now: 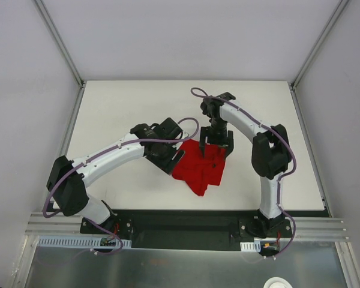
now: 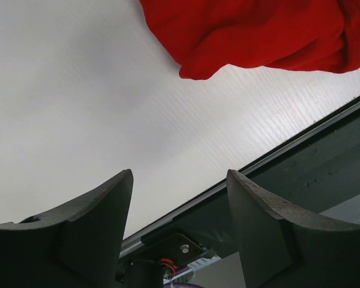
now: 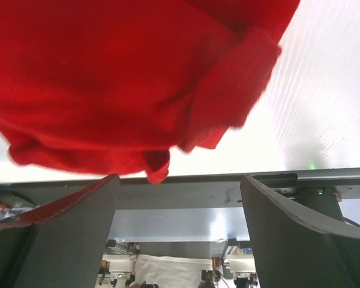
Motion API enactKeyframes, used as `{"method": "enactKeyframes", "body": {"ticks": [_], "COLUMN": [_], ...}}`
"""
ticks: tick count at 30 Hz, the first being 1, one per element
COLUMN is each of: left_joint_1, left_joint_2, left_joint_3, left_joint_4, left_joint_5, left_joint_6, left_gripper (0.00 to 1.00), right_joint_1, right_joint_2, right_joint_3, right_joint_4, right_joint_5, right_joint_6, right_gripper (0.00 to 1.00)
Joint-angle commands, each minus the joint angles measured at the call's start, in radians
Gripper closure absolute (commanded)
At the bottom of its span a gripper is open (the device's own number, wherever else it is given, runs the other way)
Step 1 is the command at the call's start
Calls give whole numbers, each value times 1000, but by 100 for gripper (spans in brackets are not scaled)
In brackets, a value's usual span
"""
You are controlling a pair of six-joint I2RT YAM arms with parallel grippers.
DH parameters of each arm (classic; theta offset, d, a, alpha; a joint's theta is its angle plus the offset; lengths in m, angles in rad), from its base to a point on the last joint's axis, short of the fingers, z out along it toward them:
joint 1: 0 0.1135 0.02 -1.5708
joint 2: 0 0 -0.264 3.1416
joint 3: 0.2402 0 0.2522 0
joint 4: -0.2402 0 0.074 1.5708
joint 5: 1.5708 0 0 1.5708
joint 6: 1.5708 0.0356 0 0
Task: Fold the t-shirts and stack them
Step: Smooth out wrinkles on the folded tshirt
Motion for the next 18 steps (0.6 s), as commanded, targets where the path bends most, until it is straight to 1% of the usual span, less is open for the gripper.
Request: {"method": "enactKeyframes", "body": {"ticks": [1,8,12,13,17,18], "left_joint_1": [13,21,22,22,22,22], "left_joint_2": [-43,-58,-64,-63,-54,-49], "left_joint_3": [-10,-23,-27,-27,-18,-15], "left_joint_4": [5,3,3,5,3,3], "left_joint_5": [5,3,5,3,6,8], "left_joint_6": [8,4,6,4,7,7], "left_gripper": [36,36,37,37,38,38], "right_joint_1": [1,-6,-13,-17,-39,-42], "right_joint_2": [57,149,154,148,125,120], "right_joint_3": [32,108,116,110,84,76], "right_joint_4": [-157,-204,-210,-209,-194,-192], "right_joint_5": [59,121,130,130,130,128], "right_joint_6": [7,-11,-21,-21,-22,-24], "right_gripper": [15,19,24,24,31,32]}}
